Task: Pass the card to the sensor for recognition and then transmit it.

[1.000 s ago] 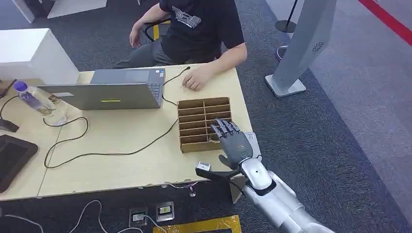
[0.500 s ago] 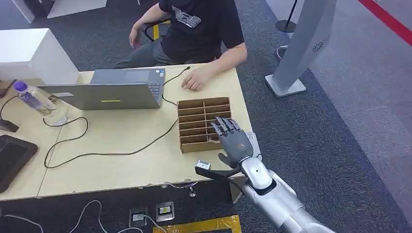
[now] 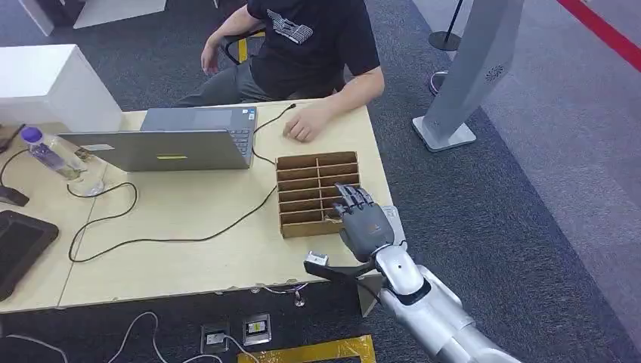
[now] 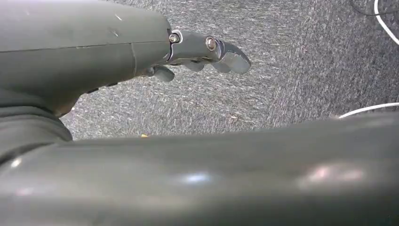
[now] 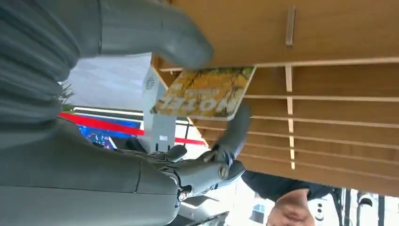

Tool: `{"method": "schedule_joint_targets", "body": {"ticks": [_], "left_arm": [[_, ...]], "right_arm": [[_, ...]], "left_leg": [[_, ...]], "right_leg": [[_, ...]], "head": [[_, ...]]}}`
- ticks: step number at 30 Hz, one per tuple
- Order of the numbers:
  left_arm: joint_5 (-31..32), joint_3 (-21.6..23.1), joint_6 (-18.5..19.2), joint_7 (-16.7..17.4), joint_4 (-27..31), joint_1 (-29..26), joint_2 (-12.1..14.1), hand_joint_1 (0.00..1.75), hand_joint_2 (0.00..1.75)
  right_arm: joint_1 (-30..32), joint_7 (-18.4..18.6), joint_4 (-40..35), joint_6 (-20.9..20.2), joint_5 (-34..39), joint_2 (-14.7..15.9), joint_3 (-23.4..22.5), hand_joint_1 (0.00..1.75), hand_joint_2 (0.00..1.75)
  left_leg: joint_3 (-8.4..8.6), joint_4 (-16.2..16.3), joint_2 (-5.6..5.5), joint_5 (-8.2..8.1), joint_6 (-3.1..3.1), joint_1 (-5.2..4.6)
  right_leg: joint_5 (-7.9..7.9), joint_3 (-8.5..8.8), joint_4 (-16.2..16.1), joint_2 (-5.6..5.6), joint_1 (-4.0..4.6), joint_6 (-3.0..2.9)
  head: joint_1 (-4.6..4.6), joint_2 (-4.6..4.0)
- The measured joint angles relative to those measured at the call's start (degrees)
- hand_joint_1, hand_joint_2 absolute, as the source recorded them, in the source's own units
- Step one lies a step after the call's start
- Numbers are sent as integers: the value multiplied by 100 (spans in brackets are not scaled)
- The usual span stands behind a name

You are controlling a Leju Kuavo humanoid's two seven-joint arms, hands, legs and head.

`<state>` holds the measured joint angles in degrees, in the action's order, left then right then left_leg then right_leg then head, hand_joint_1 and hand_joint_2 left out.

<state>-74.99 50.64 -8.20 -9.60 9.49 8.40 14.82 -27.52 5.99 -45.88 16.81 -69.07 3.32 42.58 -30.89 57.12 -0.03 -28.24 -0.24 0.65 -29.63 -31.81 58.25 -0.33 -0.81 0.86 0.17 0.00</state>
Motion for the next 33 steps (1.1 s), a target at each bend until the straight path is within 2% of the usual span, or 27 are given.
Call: {"method": "schedule_joint_targets", "body": {"ticks": [17,24,29,33], "left_arm": [[0,0,15,0,0,0,22,0,0],[-11,0,13,0,0,0,35,0,0],[-20,0,22,0,0,0,52,0,0],[9,11,42,-22,-2,-1,70,0,0]], "right_arm": [[84,-85,-96,-107,127,35,0,175,175],[82,-85,-201,-35,116,46,0,175,175],[76,203,-852,-143,-139,70,-137,175,175],[-40,203,-1605,-385,-227,92,-390,175,175]], "left_leg": [[5,0,1,0,0,0],[5,0,1,1,-1,0],[5,1,1,2,-3,0],[6,1,1,3,-4,0]], "right_leg": [[0,3,0,1,0,0],[1,5,1,1,0,0],[1,4,5,1,0,-1],[1,3,5,1,0,-1]], "head": [[0,0],[0,0],[0,0],[0,0]]}}
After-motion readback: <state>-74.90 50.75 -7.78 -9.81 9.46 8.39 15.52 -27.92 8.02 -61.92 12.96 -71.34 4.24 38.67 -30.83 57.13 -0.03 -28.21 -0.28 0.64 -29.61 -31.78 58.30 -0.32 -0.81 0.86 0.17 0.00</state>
